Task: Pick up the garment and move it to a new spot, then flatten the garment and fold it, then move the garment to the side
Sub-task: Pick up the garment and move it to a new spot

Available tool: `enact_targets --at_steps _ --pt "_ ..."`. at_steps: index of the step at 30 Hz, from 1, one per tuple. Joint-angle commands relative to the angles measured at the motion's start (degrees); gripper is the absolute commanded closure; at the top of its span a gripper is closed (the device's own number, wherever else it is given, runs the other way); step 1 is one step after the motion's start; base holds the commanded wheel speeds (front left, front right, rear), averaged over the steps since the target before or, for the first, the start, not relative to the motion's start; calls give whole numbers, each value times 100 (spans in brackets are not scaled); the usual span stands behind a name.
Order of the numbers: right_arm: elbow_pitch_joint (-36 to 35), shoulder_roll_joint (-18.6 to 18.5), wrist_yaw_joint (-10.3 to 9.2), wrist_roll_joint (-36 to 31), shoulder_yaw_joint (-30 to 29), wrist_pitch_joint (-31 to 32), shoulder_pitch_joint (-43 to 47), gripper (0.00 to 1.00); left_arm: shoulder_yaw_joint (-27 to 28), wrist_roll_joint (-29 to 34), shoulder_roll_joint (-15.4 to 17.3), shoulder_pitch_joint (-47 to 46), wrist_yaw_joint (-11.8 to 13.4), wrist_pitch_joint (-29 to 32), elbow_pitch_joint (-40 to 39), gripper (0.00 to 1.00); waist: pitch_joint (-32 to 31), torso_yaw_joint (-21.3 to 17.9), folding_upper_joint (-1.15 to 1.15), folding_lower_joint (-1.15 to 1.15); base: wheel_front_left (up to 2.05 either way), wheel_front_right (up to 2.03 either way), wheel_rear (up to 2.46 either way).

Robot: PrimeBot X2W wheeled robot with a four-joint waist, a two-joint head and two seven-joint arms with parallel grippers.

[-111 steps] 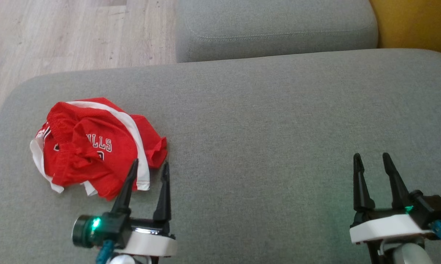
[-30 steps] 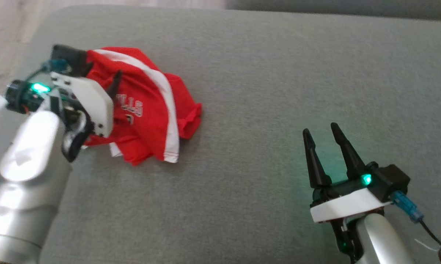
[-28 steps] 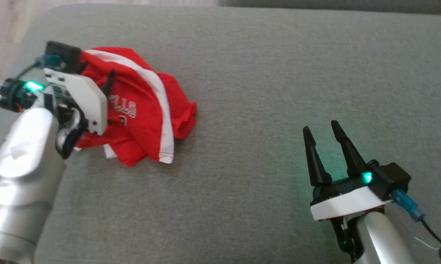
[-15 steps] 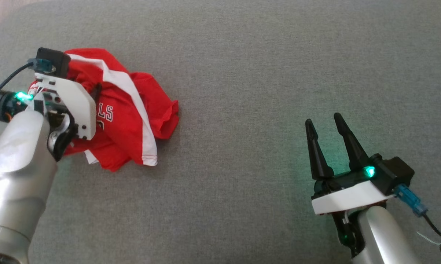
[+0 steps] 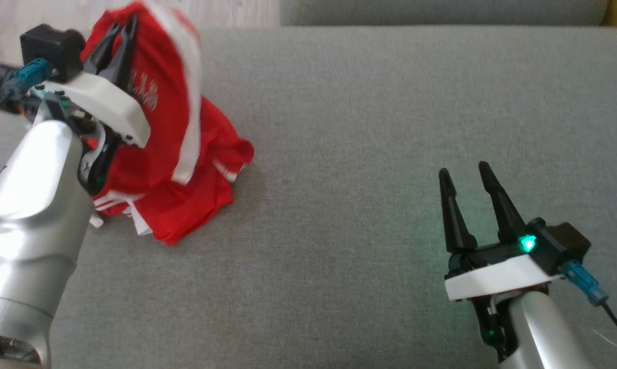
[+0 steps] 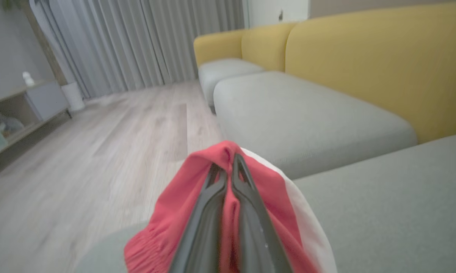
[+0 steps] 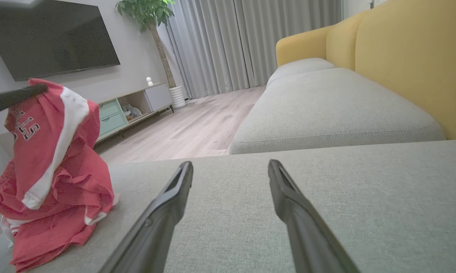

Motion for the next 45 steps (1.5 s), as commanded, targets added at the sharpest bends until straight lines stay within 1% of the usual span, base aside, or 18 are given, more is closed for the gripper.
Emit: enact_targets --at_steps 1,6,7,10,13,15,20,23,30,34,35,36,38,41,45 --pt "-155 -21 -4 71 56 -62 9 0 212 66 261 -304 7 -283 -370 100 -212 72 0 0 0 0 0" --pt "-155 -21 -4 130 -101 -62 136 0 228 116 245 -190 93 -715 -1136 100 -496 117 0 0 0 0 0" --pt "-168 -21 -4 157 -215 -62 176 0 189 126 201 -142 130 -725 -1467 100 -562 126 0 0 0 0 0" --pt "-167 -21 -4 138 -290 -62 178 0 140 127 136 -73 227 -657 -1943 100 -642 50 0 0 0 0 0" --pt "-203 -21 -4 145 -321 -62 147 0 32 120 57 31 290 -500 -2365 100 -677 -121 0 0 0 0 0" --pt "-217 -21 -4 160 -336 -62 136 0 -15 121 25 74 313 -443 -2492 100 -681 -194 0 0 0 0 0" --pt "-331 -21 -4 210 -341 -62 67 0 -229 81 -209 300 441 -247 -2961 100 -616 -686 0 0 0 0 0" --pt "-423 -21 -4 257 -325 -62 27 0 -376 35 -388 436 489 -165 -3031 100 -527 -1044 0 0 0 0 0" --pt "-543 -21 -4 367 -194 -62 -79 0 -678 79 -834 440 543 -235 -2807 100 -211 -1991 0 0 0 0 0" --pt "-633 -21 -4 476 -127 -62 -115 0 -810 137 -1065 285 500 -381 -2466 100 -64 -2434 0 0 0 0 0" --pt "-654 -21 -4 497 -142 -62 -103 0 -838 169 -1120 235 493 -452 -2354 88 -50 -2495 0 0 0 0 0" --pt "-672 -21 -4 525 -161 -62 -88 0 -833 179 -1176 181 505 -526 -2231 0 -29 -2550 0 0 0 0 0" --pt "-700 -21 -4 574 -189 -62 -69 0 -851 246 -1211 43 500 -622 -1966 0 8 -2625 0 0 0 0 0" --pt "-722 -21 -4 578 -202 -62 -27 0 -783 314 -1189 -105 538 -871 -1613 0 3 -2634 0 0 0 0 0" --pt "-720 -21 -4 538 -320 -62 43 0 -702 289 -1095 -69 527 -1127 -1274 0 -82 -2394 0 0 0 0 0"
